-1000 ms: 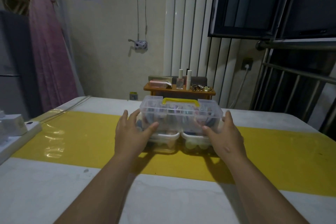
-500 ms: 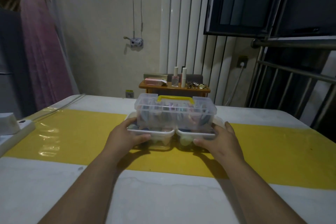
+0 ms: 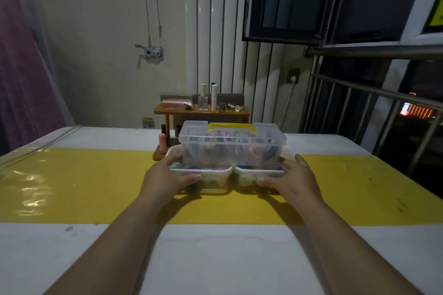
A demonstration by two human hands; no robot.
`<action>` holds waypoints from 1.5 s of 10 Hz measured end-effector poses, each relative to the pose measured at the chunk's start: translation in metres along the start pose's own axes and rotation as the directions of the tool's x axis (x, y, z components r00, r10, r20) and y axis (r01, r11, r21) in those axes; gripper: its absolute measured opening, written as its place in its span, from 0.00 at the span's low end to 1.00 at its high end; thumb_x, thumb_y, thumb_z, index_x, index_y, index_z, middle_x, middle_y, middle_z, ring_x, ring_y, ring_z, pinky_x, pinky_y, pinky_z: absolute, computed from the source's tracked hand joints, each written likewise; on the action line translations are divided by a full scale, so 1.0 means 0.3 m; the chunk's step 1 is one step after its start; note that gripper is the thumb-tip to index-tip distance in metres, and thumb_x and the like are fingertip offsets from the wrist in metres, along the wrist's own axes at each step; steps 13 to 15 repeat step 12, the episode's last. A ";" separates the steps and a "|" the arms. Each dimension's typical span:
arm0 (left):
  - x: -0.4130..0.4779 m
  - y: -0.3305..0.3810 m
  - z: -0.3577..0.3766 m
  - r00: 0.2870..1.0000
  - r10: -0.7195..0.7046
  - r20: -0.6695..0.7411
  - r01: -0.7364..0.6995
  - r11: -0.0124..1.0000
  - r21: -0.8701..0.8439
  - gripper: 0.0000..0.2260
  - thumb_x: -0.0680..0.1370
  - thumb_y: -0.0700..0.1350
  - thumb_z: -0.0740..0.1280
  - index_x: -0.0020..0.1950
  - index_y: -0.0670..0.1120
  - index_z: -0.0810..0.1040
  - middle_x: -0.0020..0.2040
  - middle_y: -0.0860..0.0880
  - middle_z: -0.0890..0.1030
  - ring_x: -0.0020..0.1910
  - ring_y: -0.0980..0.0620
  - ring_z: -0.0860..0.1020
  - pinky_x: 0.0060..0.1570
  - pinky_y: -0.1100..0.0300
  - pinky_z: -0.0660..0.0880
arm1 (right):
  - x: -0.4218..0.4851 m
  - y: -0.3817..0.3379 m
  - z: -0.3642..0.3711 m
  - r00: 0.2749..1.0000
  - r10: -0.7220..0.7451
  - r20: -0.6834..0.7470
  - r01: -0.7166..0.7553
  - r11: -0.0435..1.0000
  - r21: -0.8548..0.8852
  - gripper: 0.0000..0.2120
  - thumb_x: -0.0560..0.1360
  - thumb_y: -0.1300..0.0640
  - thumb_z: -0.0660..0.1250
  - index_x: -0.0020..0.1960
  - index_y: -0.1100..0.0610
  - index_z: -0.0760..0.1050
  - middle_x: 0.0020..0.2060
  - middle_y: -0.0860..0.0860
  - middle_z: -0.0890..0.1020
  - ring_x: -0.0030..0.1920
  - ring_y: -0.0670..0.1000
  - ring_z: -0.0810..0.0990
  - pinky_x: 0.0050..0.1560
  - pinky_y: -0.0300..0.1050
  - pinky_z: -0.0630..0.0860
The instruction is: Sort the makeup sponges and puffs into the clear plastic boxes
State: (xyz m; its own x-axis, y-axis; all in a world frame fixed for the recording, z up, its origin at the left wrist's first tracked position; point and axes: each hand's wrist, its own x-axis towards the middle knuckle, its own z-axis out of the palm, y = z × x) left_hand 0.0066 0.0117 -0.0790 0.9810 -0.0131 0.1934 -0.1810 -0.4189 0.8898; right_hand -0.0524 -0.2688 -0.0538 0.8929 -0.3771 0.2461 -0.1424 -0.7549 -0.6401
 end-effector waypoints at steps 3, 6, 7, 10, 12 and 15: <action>-0.007 0.090 0.173 0.999 0.041 0.021 -0.041 0.999 0.017 0.27 0.66 0.50 0.80 0.63 0.59 0.76 0.50 0.58 0.76 0.49 0.55 0.76 0.49 0.59 0.77 | 0.054 0.149 -0.105 0.999 0.044 -0.015 -0.044 0.999 -0.015 0.31 0.65 0.45 0.80 0.66 0.49 0.78 0.79 0.52 0.57 0.76 0.55 0.61 0.67 0.49 0.68; -0.004 0.133 0.281 0.999 0.042 0.003 -0.042 0.999 0.017 0.29 0.65 0.52 0.80 0.63 0.60 0.76 0.52 0.58 0.77 0.51 0.53 0.78 0.51 0.56 0.78 | 0.089 0.234 -0.174 0.998 0.066 0.004 -0.066 0.998 -0.021 0.30 0.66 0.46 0.80 0.66 0.49 0.78 0.80 0.52 0.56 0.77 0.55 0.59 0.68 0.49 0.65; -0.002 0.132 0.294 0.998 0.060 0.019 -0.061 0.997 0.050 0.29 0.66 0.52 0.80 0.65 0.59 0.75 0.53 0.56 0.77 0.52 0.52 0.78 0.50 0.57 0.78 | 0.093 0.256 -0.174 0.998 0.069 0.003 -0.069 0.997 -0.033 0.30 0.66 0.44 0.79 0.66 0.47 0.78 0.80 0.51 0.55 0.77 0.53 0.59 0.68 0.49 0.66; -0.023 0.192 0.266 0.997 0.079 0.005 -0.071 0.860 0.505 0.38 0.67 0.68 0.72 0.74 0.61 0.65 0.80 0.48 0.56 0.77 0.43 0.56 0.70 0.43 0.63 | 0.088 0.260 -0.160 0.998 0.057 0.001 -0.056 0.989 -0.139 0.44 0.66 0.36 0.75 0.77 0.46 0.62 0.80 0.48 0.53 0.78 0.57 0.56 0.73 0.57 0.64; -0.052 0.225 0.278 0.979 0.180 -0.099 -0.121 0.896 0.427 0.47 0.64 0.69 0.73 0.77 0.53 0.60 0.78 0.50 0.60 0.77 0.47 0.57 0.72 0.43 0.63 | 0.036 0.213 -0.217 0.992 0.086 -0.095 -0.103 0.975 -0.197 0.46 0.73 0.43 0.72 0.81 0.56 0.50 0.81 0.51 0.51 0.80 0.55 0.50 0.77 0.52 0.56; -0.052 0.225 0.278 0.979 0.180 -0.099 -0.121 0.896 0.427 0.47 0.64 0.69 0.73 0.77 0.53 0.60 0.78 0.50 0.60 0.77 0.47 0.57 0.72 0.43 0.63 | 0.036 0.213 -0.217 0.992 0.086 -0.095 -0.103 0.975 -0.197 0.46 0.73 0.43 0.72 0.81 0.56 0.50 0.81 0.51 0.51 0.80 0.55 0.50 0.77 0.52 0.56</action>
